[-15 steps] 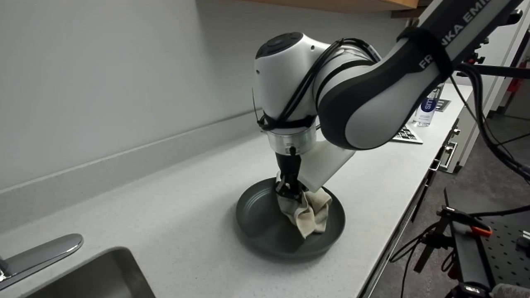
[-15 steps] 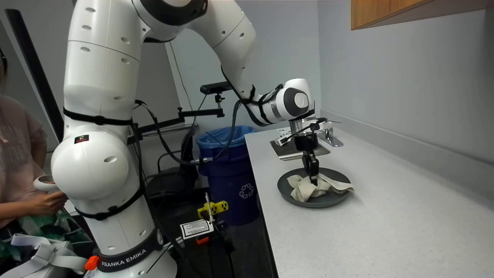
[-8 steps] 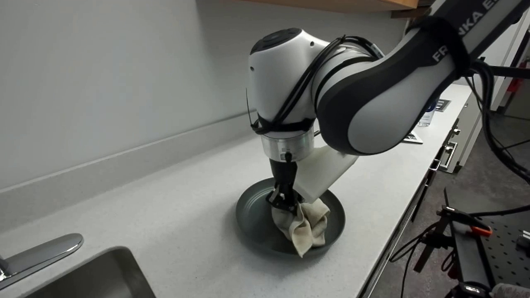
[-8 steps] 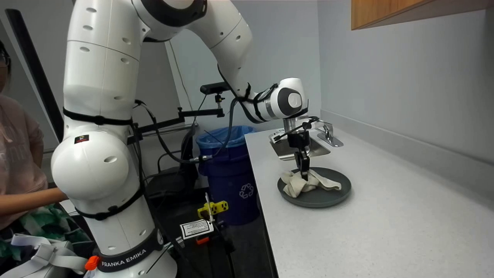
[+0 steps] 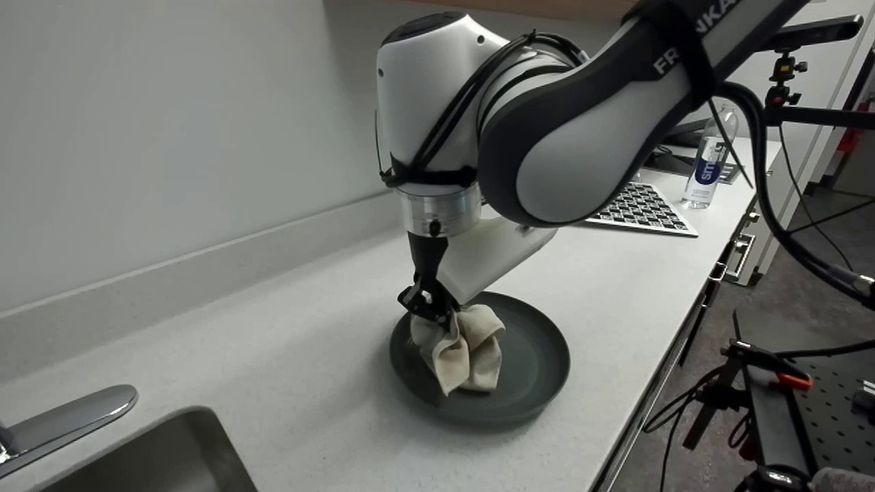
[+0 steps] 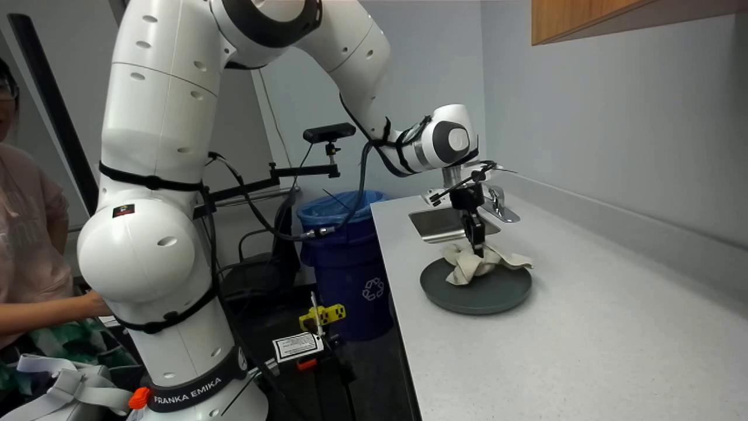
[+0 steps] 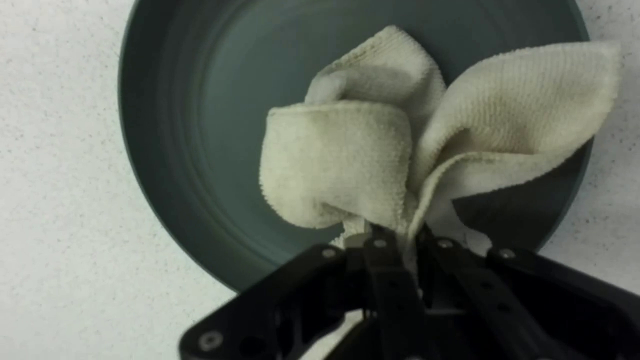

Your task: Use the towel to wipe the plate

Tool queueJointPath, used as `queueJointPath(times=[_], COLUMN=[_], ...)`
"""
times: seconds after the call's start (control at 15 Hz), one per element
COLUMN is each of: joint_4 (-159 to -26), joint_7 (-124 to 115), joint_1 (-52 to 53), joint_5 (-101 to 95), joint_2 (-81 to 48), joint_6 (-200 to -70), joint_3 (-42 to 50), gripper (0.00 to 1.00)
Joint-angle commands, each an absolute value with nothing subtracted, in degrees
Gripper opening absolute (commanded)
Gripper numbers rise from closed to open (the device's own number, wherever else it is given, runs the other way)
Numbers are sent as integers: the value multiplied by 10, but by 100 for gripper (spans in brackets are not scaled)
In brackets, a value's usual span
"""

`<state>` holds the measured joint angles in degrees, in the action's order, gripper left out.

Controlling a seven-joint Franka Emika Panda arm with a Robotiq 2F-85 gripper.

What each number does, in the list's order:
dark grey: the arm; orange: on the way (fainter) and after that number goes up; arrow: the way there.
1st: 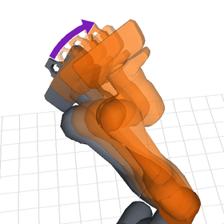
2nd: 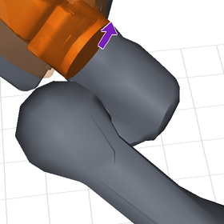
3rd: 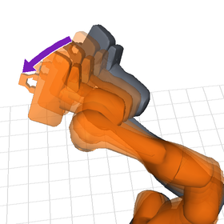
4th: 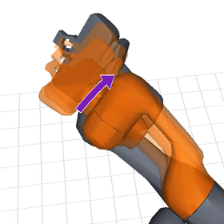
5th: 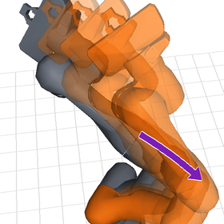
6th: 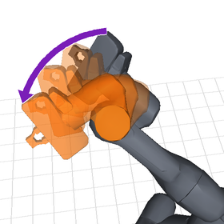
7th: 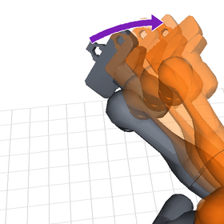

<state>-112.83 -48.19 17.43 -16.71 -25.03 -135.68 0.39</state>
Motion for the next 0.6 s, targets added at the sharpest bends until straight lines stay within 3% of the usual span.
queueJointPath(times=[0.0, 0.53], joint_4=[-1120, -1187], joint_7=[-489, -478], joint_1=[178, 172], joint_5=[-196, -213], joint_2=[-258, -220], joint_6=[-1358, -1334], joint_3=[23, 30], gripper=[3, 3])
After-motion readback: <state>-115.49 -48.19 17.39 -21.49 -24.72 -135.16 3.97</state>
